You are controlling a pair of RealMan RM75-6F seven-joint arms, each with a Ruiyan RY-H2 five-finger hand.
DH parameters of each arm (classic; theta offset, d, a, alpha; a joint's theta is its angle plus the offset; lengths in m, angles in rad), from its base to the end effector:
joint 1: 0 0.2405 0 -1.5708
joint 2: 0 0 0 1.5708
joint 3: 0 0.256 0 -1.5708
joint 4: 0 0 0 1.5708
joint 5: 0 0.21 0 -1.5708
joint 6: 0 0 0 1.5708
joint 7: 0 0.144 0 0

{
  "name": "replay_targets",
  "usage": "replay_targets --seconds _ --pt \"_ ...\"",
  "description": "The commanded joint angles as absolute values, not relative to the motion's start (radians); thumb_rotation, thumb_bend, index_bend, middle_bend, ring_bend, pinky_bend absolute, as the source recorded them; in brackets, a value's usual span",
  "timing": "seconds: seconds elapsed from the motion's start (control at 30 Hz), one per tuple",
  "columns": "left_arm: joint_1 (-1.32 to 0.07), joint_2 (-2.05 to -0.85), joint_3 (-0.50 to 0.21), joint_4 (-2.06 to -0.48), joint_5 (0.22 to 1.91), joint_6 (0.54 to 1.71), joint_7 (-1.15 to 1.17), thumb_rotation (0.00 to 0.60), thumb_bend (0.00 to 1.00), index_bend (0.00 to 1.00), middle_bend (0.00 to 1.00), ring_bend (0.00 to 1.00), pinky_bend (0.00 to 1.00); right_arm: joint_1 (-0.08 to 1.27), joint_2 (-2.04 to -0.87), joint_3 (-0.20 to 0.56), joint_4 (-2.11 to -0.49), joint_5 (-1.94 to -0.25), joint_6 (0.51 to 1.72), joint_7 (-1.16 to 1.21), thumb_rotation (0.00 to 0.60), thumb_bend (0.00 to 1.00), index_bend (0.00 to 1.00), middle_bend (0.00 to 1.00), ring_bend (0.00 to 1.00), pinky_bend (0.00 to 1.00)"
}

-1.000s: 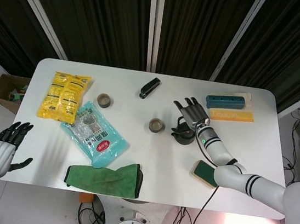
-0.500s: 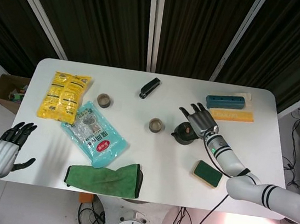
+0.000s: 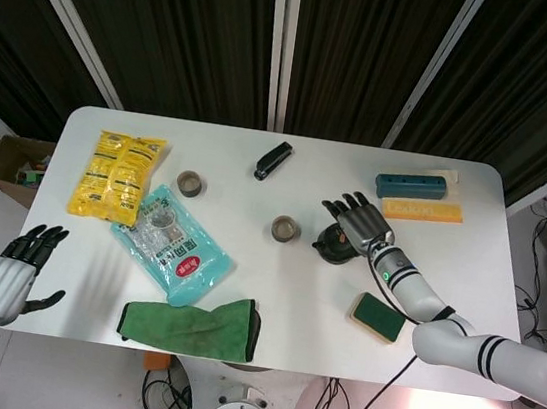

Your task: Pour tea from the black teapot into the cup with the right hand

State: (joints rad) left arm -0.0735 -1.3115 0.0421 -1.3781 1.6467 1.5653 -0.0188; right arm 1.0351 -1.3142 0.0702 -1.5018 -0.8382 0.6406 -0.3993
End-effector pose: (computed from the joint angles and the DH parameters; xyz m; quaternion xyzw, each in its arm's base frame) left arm -0.3204 0.1586 0.1061 -0.6423 -0.3561 -0.4026 0.5465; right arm -0.1325 -0.3923 0.0206 0.8249 -0.3457 0.2269 0.3855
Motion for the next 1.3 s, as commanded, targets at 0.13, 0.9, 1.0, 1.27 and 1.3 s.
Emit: replay_targets --seconds 0.13,0.9,1.0,1.27,1.3 --pt "-0.074 -1.311 0.04 -1.375 1.646 1.565 -0.028 0.6 0.13 0.11 0.1 0.08 0.23 1.085 -1.286 0.071 -1.513 -0.76 0.579 -0.399 0.223 0.35 0.05 0.18 0.01 0.0" --pt "-0.073 -1.319 0.038 -1.352 1.643 1.563 -0.047 0.6 0.13 0.11 0.1 0.08 0.23 1.164 -1.318 -0.009 -1.48 -0.648 0.599 -0.432 0.219 0.32 0.41 0.36 0.2 0.05" --pt "-0.072 -1.318 0.039 -1.351 1.641 1.562 -0.048 0.6 0.13 0.11 0.1 0.08 0.23 1.168 -1.323 -0.013 -1.477 -0.642 0.6 -0.431 0.217 0.32 0.44 0.38 0.23 0.08" --pt "-0.074 -1.32 0.039 -1.348 1.64 1.555 -0.048 0.6 0.13 0.11 0.1 0.08 0.23 1.175 -1.33 -0.023 -1.469 -0.637 0.597 -0.425 0.218 0.32 0.49 0.44 0.35 0.17" --pt "-0.074 -1.321 0.039 -1.348 1.639 1.554 -0.048 0.6 0.13 0.11 0.1 0.08 0.23 1.176 -1.332 -0.024 -1.466 -0.636 0.595 -0.424 0.218 0.32 0.49 0.44 0.35 0.17"
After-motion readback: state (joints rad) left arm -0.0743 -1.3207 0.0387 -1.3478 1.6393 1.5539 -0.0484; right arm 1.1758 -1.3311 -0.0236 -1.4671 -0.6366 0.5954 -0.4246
